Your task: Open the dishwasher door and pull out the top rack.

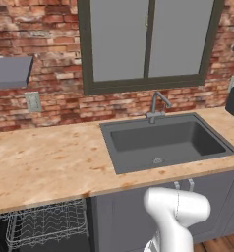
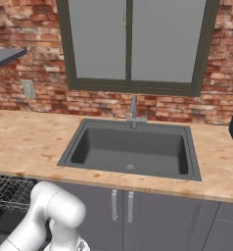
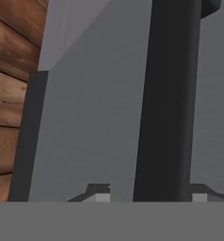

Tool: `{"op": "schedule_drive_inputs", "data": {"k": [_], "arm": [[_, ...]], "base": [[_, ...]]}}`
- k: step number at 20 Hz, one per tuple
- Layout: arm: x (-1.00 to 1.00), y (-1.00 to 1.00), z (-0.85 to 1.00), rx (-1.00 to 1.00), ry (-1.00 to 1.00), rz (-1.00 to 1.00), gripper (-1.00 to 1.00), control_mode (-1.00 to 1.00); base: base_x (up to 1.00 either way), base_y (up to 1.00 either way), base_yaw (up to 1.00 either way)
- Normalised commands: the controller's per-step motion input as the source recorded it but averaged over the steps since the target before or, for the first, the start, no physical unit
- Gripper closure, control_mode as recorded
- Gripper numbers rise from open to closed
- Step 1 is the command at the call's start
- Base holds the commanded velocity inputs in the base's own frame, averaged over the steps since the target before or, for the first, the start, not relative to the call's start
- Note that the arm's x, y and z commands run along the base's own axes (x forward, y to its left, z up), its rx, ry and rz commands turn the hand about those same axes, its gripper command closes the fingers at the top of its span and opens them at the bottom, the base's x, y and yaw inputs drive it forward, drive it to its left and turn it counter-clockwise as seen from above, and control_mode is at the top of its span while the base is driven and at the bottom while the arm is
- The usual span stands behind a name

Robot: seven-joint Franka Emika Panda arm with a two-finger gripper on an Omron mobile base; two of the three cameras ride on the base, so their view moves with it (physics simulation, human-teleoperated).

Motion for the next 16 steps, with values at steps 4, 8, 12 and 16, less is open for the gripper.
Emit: {"op": "schedule_drive_inputs", "data": {"k": [4,8,12,16], "arm": [[-0.62,0.17,-0.62,-0.04,-0.01,0.0,1.0,-1.0],[-0.62,0.16,-0.62,-0.05,-0.01,0.0,1.0,-1.0],[-0.62,0.16,-0.62,-0.04,-0.01,0.0,1.0,-1.0],[-0.62,0.18,-0.62,-0.05,-0.02,0.0,-1.0,-1.0]], "base": [[0.0,0.0,0.0],[0.0,0.0,0.0],[0.0,0.0,0.0],[0.0,0.0,0.0]]}}
